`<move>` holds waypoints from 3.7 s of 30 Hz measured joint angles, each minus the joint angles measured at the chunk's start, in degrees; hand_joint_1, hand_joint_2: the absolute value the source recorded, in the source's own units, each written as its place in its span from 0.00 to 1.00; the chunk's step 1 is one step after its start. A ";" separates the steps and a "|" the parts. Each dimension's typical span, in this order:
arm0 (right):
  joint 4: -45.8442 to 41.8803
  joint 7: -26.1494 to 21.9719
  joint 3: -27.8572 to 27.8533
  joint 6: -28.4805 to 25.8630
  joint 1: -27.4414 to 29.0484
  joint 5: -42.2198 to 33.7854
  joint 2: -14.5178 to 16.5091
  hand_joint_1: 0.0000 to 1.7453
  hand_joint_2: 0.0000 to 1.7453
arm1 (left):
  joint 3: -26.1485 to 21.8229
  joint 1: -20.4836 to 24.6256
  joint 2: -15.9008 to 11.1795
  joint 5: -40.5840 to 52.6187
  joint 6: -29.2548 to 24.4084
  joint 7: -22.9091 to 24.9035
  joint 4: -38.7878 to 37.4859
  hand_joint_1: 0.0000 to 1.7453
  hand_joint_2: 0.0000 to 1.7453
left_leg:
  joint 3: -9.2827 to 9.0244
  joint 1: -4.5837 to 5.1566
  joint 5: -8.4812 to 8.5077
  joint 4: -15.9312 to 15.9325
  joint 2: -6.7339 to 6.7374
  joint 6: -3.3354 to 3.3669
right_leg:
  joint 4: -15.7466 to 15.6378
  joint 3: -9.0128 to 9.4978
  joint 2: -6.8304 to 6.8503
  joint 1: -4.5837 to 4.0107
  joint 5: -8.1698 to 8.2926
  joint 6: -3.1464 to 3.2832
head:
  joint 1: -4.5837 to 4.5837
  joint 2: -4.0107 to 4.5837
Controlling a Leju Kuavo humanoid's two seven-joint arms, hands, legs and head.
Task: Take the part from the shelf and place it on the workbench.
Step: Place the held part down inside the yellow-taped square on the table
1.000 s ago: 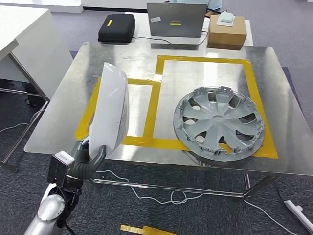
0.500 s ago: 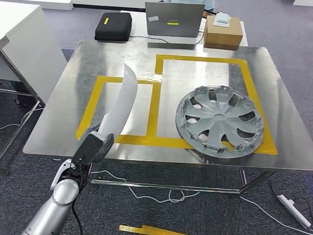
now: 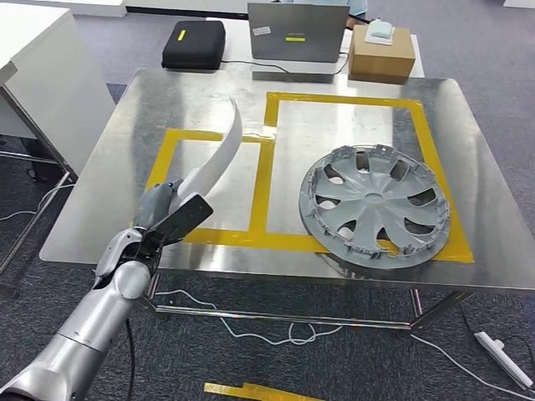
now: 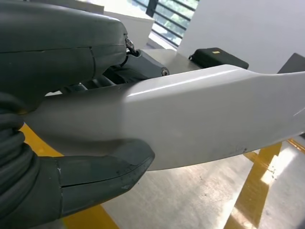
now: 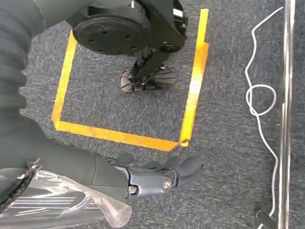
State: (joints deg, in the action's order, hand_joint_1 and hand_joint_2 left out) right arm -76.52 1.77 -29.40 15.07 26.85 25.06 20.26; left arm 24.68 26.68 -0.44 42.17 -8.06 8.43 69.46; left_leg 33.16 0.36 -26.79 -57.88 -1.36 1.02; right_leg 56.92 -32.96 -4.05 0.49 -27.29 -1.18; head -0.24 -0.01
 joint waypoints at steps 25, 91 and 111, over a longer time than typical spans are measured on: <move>5.77 -1.35 0.08 -0.61 -2.42 1.68 -0.60 0.00 0.00 | 3.59 2.53 1.55 14.59 4.42 2.55 -5.70 0.00 0.00 | 0.05 0.00 0.01 0.01 -0.03 -0.02 | 0.04 -0.02 0.00 0.00 -0.03 0.03 | 0.00 0.00; -17.82 21.36 16.90 -9.78 16.31 -11.95 0.00 0.00 0.00 | -80.84 -37.02 20.22 19.46 18.52 -20.93 -8.49 0.00 0.00 | -3.20 -0.09 0.23 3.56 2.39 1.58 | 15.20 -3.56 4.11 -0.28 -9.65 -1.48 | -0.27 0.00; -13.68 17.49 16.81 -10.15 13.16 -9.10 0.07 0.00 0.00 | -89.25 -32.83 18.91 23.77 19.33 -25.84 -15.71 0.00 0.00 | -5.78 -0.68 -2.69 -1.91 1.60 -1.70 | -1.97 2.82 4.76 -0.37 -0.45 1.51 | -0.01 -0.02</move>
State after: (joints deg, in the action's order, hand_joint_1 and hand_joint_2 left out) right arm -90.20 19.26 -12.58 4.92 40.01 15.96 20.33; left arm -64.57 -6.15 18.47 65.94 11.27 -17.42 53.75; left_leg 27.39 -0.32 -29.48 -59.79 0.24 -0.68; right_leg 54.95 -30.14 0.71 0.12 -27.74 0.33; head -0.24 -0.02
